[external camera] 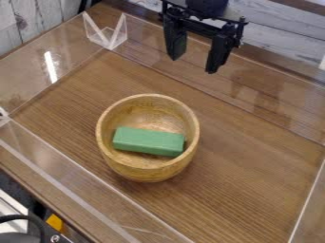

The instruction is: Remove the green block from inside the brown bowl and put it on the table

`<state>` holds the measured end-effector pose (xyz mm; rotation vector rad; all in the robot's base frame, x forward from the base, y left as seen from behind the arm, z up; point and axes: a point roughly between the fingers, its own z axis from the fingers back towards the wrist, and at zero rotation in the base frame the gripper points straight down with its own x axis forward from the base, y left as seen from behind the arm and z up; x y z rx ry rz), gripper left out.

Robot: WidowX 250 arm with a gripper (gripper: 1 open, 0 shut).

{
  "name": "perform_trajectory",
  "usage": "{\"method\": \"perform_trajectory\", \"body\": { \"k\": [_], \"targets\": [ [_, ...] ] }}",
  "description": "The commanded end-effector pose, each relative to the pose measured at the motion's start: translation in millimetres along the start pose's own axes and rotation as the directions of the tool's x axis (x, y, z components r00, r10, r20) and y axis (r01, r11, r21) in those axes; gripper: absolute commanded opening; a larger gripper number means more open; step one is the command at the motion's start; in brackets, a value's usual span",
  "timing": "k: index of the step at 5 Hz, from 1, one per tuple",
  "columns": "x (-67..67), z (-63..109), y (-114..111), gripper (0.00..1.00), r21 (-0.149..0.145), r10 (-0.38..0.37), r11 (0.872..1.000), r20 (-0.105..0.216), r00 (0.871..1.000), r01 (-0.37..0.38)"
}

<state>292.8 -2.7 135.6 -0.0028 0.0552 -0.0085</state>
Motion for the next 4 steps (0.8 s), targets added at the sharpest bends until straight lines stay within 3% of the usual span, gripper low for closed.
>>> {"method": "perform_trajectory", "body": {
  "k": [1,2,3,4],
  "targets": [
    [-4.0,-4.9,0.2,1.0,0.001,-0.039,0.999,-0.018,0.999,0.039],
    [-18.5,-6.2,3.5,1.0,0.003,-0.148,0.989,-0.035,0.988,0.148],
    [-24.7,-9.1,3.8,1.0,0.008,-0.219,0.976,-0.043,0.975,0.22],
    [-34.4,-10.6,5.2,1.0,0.021,-0.327,0.945,-0.047,0.944,0.328]
  ]
}}
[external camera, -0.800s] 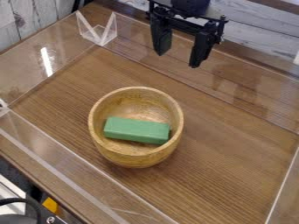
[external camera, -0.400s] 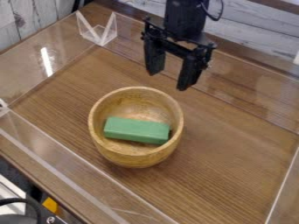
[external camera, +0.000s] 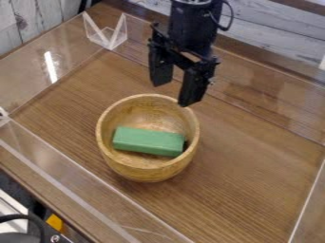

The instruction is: Remove the green block from inside the brown bowl and put it on the table

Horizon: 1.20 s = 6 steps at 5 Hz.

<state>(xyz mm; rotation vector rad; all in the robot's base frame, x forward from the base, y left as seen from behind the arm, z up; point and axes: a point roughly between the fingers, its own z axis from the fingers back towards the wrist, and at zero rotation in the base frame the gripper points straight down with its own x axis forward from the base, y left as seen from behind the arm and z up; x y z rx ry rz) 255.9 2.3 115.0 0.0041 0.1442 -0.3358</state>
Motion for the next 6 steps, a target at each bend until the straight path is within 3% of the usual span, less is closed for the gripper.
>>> {"method": "perform_trajectory", "body": {
  "k": [1,3,6],
  "targets": [
    [-4.5,8.4,-0.1,1.0,0.028,-0.069,0.997,0.034,0.997,0.068],
    [-15.8,-4.5,-0.5,1.0,0.057,-0.202,0.978,0.017,0.979,0.201],
    [-22.8,-26.2,1.6,1.0,0.069,-0.238,0.969,0.024,0.971,0.236]
  ]
}}
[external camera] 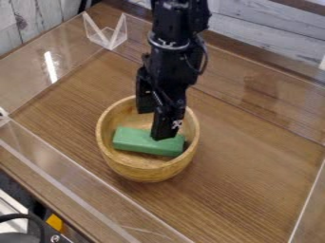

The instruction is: Remove the green block from inside the brown bowl and put it on the table

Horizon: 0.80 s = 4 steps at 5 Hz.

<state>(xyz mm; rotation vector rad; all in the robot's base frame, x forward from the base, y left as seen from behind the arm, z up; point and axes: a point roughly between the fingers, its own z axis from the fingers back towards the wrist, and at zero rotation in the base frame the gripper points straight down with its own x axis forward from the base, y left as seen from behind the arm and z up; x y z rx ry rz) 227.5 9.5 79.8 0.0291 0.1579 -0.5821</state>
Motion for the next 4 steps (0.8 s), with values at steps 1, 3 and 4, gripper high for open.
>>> {"method": "perform_trajectory", "body": {
  "k": [1,3,4],
  "targets": [
    [-1.0,5.5,4.3,1.0,0.038,0.004,0.999,0.054,0.999,-0.006],
    [-1.7,-1.3,7.0,1.0,0.052,0.0,0.999,0.078,0.997,-0.004],
    [-2.1,-2.8,8.4,1.0,0.064,-0.001,0.998,0.09,0.996,-0.005]
  ]
}}
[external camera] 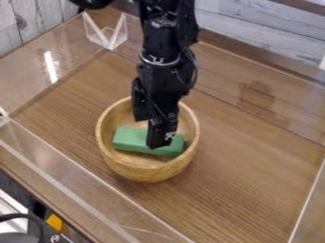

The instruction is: Remove the green block from inside the brown bowl and put it on the table

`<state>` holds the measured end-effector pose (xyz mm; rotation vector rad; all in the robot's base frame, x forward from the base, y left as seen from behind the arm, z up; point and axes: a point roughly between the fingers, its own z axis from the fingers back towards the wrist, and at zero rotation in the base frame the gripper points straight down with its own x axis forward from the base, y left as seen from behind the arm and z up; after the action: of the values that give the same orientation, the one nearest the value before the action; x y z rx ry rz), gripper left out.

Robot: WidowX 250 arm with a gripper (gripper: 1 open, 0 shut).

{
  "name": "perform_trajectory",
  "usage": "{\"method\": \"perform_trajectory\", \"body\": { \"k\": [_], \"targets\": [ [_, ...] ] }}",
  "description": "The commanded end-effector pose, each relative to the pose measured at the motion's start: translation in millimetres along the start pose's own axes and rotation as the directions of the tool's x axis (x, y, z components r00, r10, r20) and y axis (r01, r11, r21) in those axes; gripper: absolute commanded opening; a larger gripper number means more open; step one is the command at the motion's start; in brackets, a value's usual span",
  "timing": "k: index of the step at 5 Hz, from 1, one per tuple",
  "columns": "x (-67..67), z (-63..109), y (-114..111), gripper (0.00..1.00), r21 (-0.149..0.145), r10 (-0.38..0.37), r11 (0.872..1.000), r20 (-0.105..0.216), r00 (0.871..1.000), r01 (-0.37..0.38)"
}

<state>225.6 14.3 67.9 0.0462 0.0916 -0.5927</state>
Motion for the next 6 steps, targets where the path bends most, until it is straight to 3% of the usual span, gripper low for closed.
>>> {"method": "perform_trajectory", "body": {
  "k": [1,6],
  "targets": [
    [1.2,5.9,7.4,1.0,0.038,0.009,0.999,0.044,0.999,-0.011],
    [0.7,5.2,9.8,1.0,0.051,0.01,0.999,0.081,0.997,-0.015]
  ]
}}
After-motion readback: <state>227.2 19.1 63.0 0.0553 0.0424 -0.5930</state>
